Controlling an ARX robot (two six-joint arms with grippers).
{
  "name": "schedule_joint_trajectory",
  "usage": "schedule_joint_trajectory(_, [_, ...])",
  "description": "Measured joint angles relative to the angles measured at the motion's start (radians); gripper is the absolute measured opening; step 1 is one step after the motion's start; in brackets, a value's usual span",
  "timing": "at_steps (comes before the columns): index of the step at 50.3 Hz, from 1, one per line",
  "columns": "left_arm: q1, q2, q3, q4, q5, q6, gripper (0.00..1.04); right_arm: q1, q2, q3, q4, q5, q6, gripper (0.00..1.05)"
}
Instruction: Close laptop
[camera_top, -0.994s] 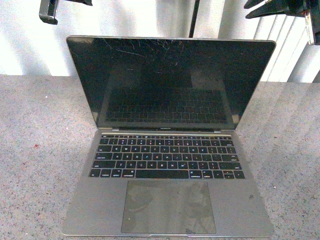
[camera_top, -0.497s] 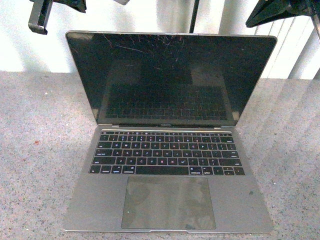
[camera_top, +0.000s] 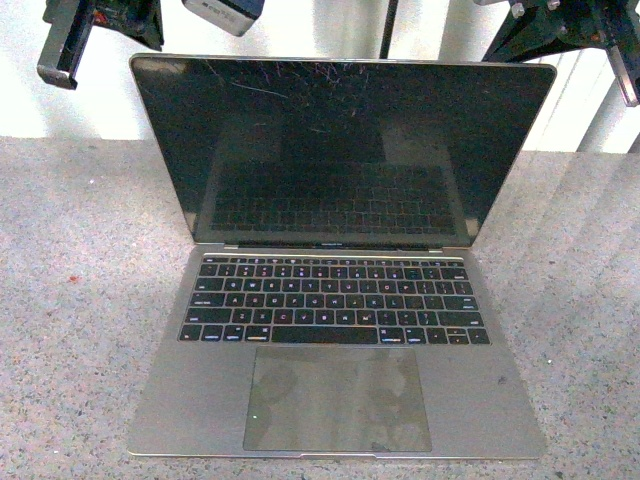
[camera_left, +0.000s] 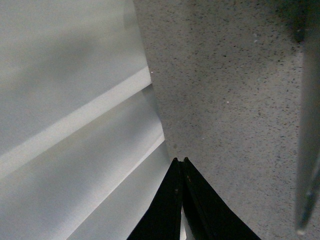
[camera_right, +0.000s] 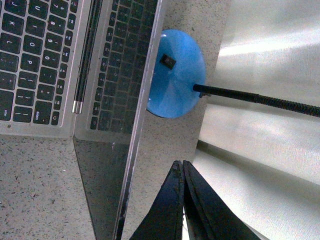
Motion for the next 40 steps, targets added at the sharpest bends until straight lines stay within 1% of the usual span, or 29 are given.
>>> schedule_joint_trajectory(40, [-0.035,-0.022,-0.039,-0.061,0.008,-0.045,0.04,0.001,0.001,-0.021,-0.044,0.017,0.035,0.03])
